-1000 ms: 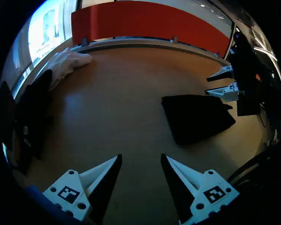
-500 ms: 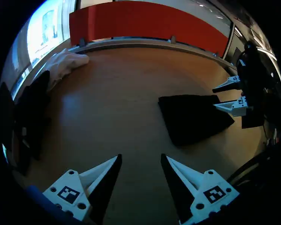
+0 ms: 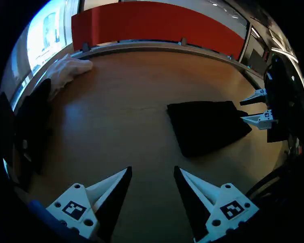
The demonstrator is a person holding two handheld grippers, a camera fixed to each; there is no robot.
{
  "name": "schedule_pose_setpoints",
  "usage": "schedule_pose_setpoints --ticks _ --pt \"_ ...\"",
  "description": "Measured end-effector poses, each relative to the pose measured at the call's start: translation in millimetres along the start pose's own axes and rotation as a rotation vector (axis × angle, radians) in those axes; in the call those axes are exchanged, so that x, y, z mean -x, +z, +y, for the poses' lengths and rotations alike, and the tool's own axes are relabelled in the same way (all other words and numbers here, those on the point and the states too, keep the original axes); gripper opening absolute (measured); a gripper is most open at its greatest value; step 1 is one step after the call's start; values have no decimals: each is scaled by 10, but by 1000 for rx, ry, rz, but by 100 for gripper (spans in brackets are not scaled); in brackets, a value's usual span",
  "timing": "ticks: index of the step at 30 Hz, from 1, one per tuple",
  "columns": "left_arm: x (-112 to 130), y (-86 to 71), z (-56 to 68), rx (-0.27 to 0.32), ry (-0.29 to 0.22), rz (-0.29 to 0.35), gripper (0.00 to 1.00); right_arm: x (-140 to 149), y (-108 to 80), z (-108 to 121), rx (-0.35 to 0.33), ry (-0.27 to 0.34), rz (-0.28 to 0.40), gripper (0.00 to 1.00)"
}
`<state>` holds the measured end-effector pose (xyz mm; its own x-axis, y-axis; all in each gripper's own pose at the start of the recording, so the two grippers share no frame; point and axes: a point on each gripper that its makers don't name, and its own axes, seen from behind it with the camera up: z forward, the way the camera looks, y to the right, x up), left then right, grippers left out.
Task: Fold towel
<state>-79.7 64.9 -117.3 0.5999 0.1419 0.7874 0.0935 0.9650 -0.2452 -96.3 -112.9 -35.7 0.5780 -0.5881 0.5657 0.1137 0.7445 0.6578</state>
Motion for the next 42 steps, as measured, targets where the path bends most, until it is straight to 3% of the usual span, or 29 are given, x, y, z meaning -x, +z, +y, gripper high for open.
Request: schedule_pose_setpoints --ticks 14,29,42 --pt "-14 -5 52 4 10 3 76 594 -229 -47 9 51 -62 96" --pt "-6 1 72 7 13 0 76 778 -319 -160 -20 56 -76 94" --pt "16 -9 59 6 8 -1 76 903 -320 -291 -87 72 -106 51"
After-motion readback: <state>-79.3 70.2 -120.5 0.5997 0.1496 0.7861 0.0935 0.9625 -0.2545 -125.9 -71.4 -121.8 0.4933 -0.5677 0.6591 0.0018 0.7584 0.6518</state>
